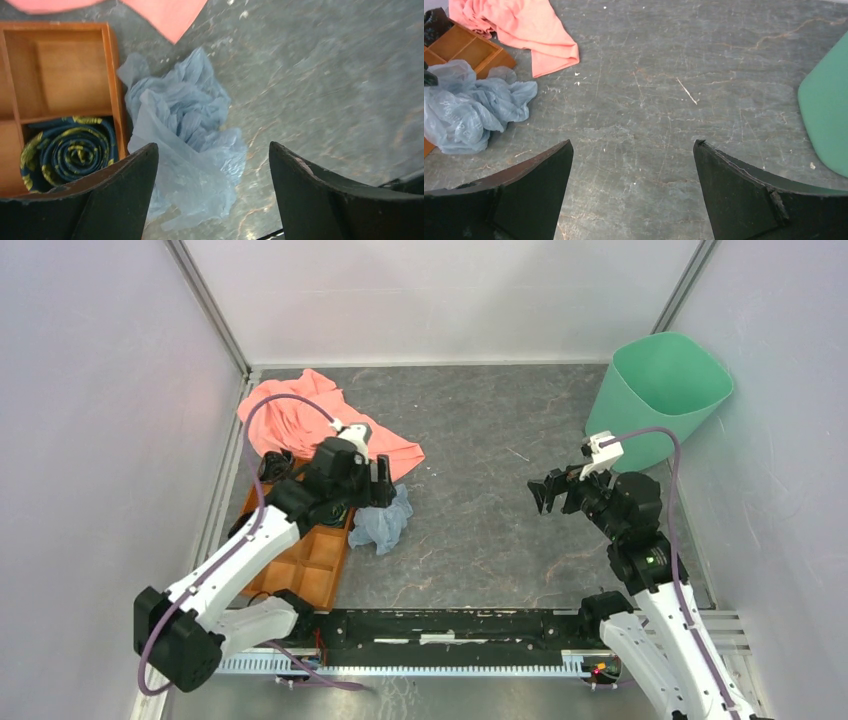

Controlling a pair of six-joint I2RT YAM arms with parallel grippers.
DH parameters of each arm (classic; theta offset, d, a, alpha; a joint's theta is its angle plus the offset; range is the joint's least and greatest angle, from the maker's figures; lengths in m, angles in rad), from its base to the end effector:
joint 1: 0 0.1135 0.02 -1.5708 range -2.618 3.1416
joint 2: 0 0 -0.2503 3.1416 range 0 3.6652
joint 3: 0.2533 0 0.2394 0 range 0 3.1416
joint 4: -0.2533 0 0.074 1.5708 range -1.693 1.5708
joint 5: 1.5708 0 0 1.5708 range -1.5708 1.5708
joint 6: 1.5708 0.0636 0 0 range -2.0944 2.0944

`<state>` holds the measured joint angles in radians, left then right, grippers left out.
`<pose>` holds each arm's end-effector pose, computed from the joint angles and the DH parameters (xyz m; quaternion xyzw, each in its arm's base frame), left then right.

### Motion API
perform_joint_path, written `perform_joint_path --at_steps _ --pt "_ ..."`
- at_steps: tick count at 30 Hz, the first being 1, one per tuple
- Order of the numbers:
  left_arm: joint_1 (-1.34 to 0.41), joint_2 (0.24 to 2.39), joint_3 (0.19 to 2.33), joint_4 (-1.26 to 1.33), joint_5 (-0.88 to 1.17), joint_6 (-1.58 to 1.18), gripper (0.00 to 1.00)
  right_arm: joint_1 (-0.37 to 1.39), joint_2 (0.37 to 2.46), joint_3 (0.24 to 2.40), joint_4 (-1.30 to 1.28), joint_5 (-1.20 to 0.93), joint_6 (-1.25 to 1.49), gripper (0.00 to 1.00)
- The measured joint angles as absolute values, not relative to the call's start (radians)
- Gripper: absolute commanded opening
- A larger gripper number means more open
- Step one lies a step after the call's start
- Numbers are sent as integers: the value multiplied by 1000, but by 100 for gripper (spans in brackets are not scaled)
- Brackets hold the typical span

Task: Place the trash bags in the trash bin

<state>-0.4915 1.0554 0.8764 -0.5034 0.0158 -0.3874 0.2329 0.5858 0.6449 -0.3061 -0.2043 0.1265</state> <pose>0.2130 -0.1152 0.2623 0.0504 0.9015 -0.1893 0.3859 0.1638 0.0521 0.2921 -0.1043 0.7803 0.1884 0.5872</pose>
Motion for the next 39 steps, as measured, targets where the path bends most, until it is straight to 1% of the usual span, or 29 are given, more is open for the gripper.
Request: perform_joint_path --at_steps 4,6,8,10,11,12,14,15,16,17,19,24,29,32,35,37,39 --pt "-585 1098 876 -585 -142 -420 89 233 575 614 -308 -216 133 98" --pt "-589 1095 859 -600 -185 -457 84 233 563 591 -305 -210 146 98" --pt "-588 1065 809 -587 -184 -498 78 233 554 560 -296 -220 163 98" --pt "-588 1009 723 -562 -150 -535 67 231 559 535 -278 -261 178 98" --pt "-588 980 681 -548 -117 -553 60 231 569 518 -255 -295 188 98" --pt "-588 957 643 -531 -74 -569 51 231 581 503 -233 -326 199 98" --pt "-588 934 595 -493 0 -596 27 233 613 464 -183 -394 232 98" --pt "-589 932 580 -473 46 -609 20 237 627 446 -163 -421 252 98" --pt "-589 934 573 -453 85 -621 13 244 639 432 -147 -439 270 98" --pt "-590 937 570 -436 112 -632 9 258 653 414 -123 -453 293 98" --pt "-590 941 570 -390 168 -645 3 306 665 386 -88 -469 330 98" --pt "-591 945 570 -241 325 -693 2 472 697 357 22 -471 408 98" --pt "-597 933 568 -22 481 -777 2 554 723 281 173 -495 494 98" --pt "-609 889 563 98 534 -816 2 581 729 212 289 -510 544 98" --pt "-616 829 570 70 484 -819 2 597 747 171 370 -516 575 98" --pt "-617 828 593 -31 390 -818 2 610 760 163 416 -514 589 98" --pt "-616 859 603 -84 347 -818 2 630 769 157 461 -511 599 98"
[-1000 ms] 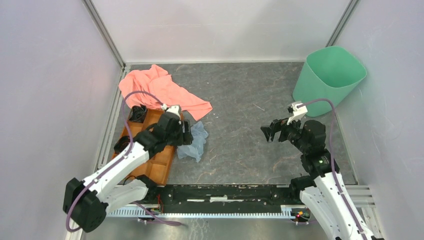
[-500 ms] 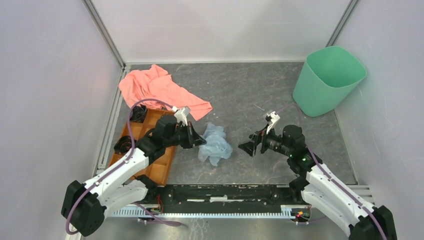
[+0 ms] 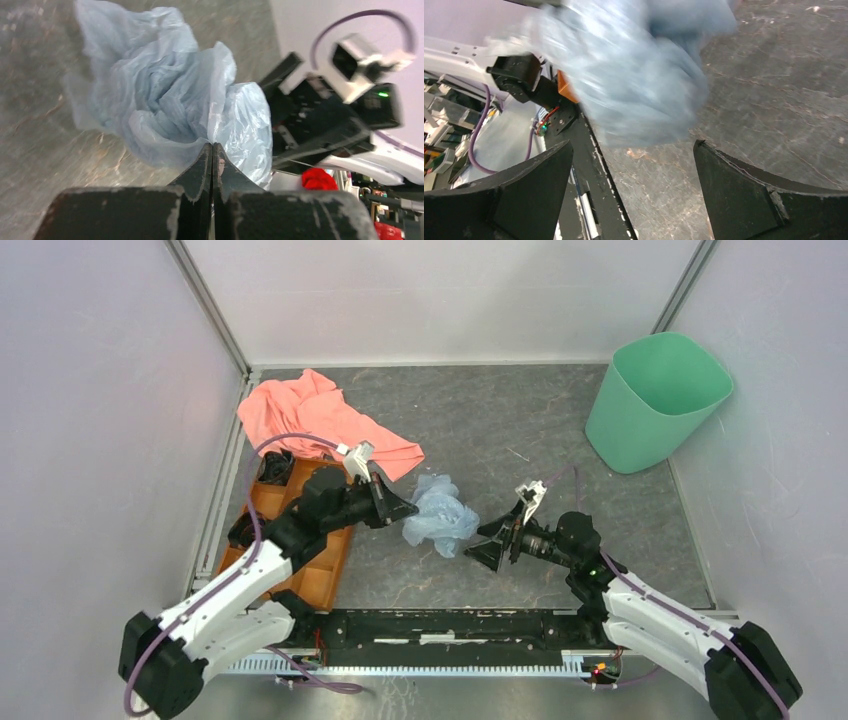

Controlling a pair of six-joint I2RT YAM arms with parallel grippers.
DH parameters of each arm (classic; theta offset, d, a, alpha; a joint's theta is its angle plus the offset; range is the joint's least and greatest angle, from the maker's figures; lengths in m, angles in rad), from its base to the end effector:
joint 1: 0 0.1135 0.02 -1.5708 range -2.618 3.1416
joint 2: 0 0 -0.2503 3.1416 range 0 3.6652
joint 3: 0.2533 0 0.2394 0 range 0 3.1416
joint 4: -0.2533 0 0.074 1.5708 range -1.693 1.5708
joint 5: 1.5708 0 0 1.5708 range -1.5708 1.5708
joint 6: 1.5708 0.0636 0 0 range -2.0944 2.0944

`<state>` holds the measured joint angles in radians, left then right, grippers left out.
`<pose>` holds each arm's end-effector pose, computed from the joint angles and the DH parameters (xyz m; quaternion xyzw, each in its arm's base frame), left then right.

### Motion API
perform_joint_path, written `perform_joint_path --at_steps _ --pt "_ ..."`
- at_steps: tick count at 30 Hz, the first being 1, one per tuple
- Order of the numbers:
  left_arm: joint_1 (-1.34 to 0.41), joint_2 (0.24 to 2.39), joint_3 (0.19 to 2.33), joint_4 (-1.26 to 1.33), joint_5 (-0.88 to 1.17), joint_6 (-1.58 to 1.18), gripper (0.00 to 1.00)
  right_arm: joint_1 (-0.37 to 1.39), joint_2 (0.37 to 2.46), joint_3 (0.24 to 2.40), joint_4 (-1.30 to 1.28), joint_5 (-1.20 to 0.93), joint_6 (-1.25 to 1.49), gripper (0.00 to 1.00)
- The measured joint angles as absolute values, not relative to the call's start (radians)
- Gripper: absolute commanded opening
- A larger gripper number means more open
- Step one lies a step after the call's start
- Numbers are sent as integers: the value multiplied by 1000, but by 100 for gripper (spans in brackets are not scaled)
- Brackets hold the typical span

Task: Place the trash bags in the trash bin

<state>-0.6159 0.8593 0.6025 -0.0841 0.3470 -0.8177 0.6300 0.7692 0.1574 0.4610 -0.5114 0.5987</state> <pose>0.1688 -0.1459 0.2575 0.0181 0.8105 -0.4796 0.3358 0.1371 0.1385 0.1842 -0.1763 0.7310 0.5203 0.4048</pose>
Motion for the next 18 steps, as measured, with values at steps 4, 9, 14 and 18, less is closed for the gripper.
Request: perform_joint_path --at_steps 4,9,14,18 --pt "-615 946 562 -106 343 -818 2 667 779 149 499 -511 598 98" --pt "-615 960 459 -116 324 -818 2 682 776 149 430 -466 550 98" --pt "-615 921 351 -78 323 -822 2 690 764 153 371 -394 514 98" --pt "-615 865 319 -35 347 -831 2 757 861 153 479 -356 528 98"
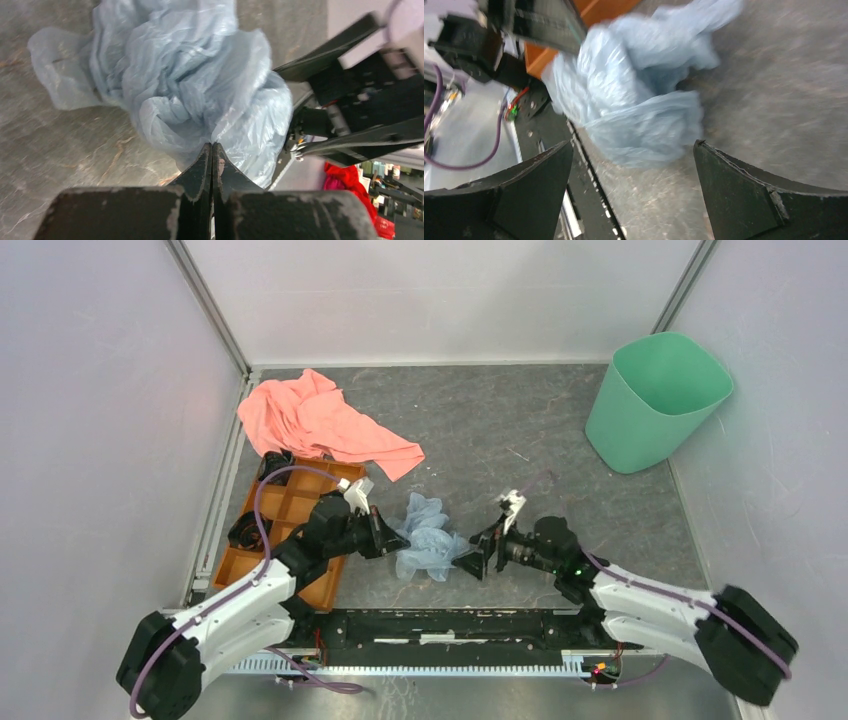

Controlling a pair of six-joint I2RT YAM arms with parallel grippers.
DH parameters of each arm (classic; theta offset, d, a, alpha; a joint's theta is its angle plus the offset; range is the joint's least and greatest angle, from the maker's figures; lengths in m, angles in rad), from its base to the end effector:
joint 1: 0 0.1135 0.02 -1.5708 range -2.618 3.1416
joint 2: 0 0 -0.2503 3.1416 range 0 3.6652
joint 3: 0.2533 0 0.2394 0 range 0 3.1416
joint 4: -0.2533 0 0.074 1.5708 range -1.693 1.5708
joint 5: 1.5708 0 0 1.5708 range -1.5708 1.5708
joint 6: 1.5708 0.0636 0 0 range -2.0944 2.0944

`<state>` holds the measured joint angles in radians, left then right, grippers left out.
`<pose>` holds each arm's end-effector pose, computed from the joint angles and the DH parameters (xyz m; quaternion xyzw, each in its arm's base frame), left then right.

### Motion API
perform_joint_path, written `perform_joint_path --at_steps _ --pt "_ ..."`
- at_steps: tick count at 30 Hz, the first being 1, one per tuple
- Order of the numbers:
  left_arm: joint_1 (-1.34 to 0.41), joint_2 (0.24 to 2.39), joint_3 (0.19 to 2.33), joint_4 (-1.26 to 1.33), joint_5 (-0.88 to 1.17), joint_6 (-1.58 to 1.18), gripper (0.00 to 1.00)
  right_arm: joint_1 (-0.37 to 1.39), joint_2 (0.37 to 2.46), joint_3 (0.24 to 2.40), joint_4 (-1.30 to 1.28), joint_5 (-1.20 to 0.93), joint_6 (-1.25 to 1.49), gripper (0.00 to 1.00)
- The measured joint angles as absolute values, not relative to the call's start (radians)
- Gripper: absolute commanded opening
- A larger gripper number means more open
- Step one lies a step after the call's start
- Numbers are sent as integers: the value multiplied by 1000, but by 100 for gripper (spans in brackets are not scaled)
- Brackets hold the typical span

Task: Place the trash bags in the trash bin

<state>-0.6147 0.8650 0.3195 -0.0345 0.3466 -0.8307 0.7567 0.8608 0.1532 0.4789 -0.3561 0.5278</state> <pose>0.1500 -0.1323 0.1617 -0.0119 0.8704 -0.4235 0.2509 0.1317 0.1549 0.1680 -0.1974 0.7532 0.4776 0.4070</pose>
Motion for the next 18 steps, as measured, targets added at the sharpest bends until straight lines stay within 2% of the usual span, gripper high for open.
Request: perform_joint_path --at_steps 1,2,6,8,10,14,18 --pt "-615 853 319 -23 352 -831 2 794 910 159 501 -334 532 96" --pt "-615 837 319 -9 361 -830 2 832 956 168 517 -316 535 90" --pt "-615 784 319 17 387 -830 2 972 1113 217 543 -240 539 58" --pt "-615 758 323 12 394 -830 2 996 1141 248 533 -194 528 24" --pt "-615 734 338 -22 391 -830 2 999 1124 271 495 -124 507 1" --pt "-615 672 406 -115 347 -825 2 1000 986 299 373 38 445 0" --pt "-619 631 524 -166 327 -790 2 1002 873 339 309 80 387 1"
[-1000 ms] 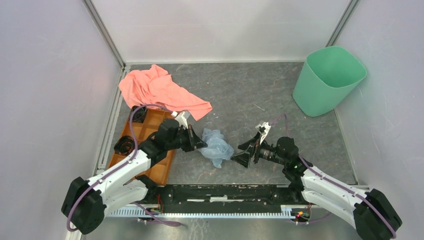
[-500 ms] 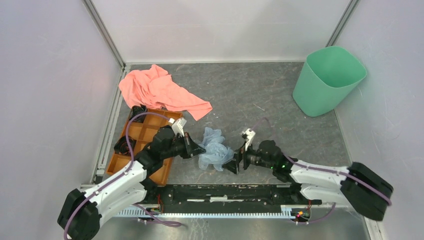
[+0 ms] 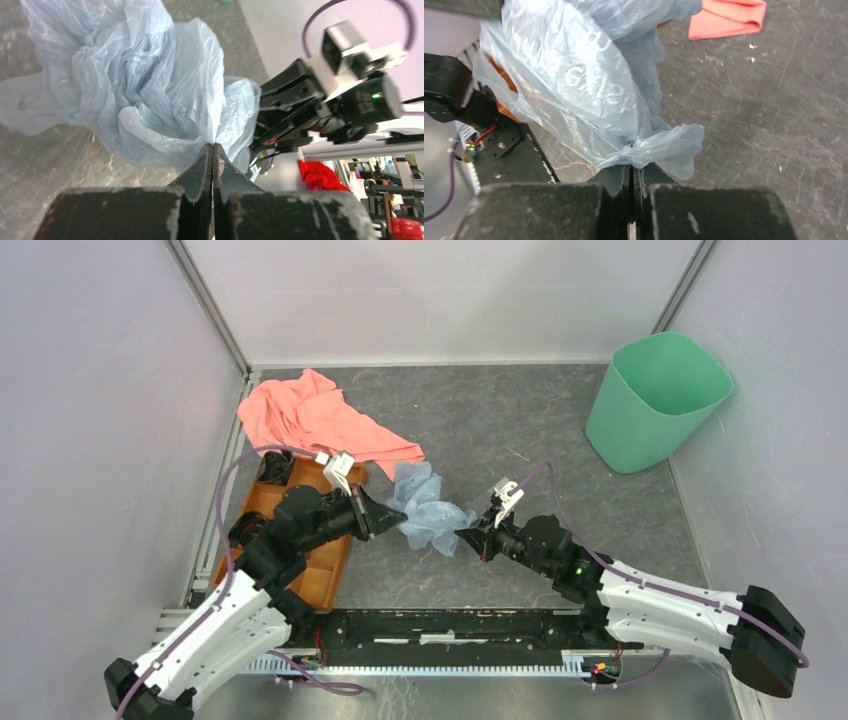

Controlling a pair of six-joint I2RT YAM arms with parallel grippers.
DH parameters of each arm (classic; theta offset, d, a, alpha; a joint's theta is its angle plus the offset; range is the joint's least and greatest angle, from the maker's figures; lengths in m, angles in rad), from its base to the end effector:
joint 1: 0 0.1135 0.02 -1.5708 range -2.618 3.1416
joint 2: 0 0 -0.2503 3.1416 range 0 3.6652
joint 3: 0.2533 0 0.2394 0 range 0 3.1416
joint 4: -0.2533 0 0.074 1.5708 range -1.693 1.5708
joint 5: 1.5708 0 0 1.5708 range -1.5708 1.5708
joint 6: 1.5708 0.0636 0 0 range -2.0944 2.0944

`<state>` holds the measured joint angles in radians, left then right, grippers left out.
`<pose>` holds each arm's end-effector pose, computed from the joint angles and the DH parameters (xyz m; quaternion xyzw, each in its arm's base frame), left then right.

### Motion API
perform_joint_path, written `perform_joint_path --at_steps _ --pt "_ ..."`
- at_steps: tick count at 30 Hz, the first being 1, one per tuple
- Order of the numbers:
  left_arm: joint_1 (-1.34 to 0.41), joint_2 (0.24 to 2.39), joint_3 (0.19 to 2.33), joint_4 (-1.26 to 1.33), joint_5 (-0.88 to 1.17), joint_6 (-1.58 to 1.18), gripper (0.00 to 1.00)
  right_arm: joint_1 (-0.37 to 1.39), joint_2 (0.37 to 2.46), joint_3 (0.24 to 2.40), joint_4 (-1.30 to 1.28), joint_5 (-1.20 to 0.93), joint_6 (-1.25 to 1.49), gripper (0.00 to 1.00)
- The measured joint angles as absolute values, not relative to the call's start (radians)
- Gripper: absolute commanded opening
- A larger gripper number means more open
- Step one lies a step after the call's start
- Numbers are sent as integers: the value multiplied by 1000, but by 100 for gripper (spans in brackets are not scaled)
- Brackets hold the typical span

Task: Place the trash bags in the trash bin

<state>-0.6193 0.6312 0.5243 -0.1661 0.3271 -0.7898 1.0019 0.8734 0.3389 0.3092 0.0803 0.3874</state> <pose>0.1380 -0.1235 0.2599 0.0311 0.7916 -0.4850 0.3703 0.1245 0.1853 0.2082 -0.2125 0.7524 0.3744 0.4985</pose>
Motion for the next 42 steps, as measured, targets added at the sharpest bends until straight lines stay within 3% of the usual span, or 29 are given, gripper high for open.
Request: perform_joint_path --at_steps 2,4,6,8,10,13,18,22,34,35,37,40,42 --pt "-619 636 592 -184 329 -773 6 1003 856 359 297 66 375 0" --pt "-620 659 676 -198 347 -755 32 1004 852 376 297 27 374 0" --pt "-619 693 758 -216 360 -733 65 1004 851 380 288 -7 382 0" --pt "-617 719 831 -240 357 -706 86 992 854 380 255 -51 407 0" --pt "-617 731 883 -270 337 -681 96 958 865 380 234 -121 443 0" --pt "-617 718 892 -323 290 -664 100 861 901 379 227 -285 501 0" --pt "-617 678 793 -365 258 -662 100 719 957 325 258 -548 565 2" --pt "-617 704 653 -301 357 -684 100 700 973 299 262 -653 571 3" --pt "-697 850 571 -241 448 -690 98 691 989 299 315 -726 551 4" --pt "-706 868 571 -233 447 -690 92 691 989 299 315 -726 549 5" --pt "-727 906 571 -225 446 -690 68 691 987 299 313 -727 545 5" --pt "-751 960 573 -224 435 -685 22 691 974 307 286 -727 526 10" --pt "-755 978 586 -251 411 -669 6 691 959 321 249 -719 501 19"
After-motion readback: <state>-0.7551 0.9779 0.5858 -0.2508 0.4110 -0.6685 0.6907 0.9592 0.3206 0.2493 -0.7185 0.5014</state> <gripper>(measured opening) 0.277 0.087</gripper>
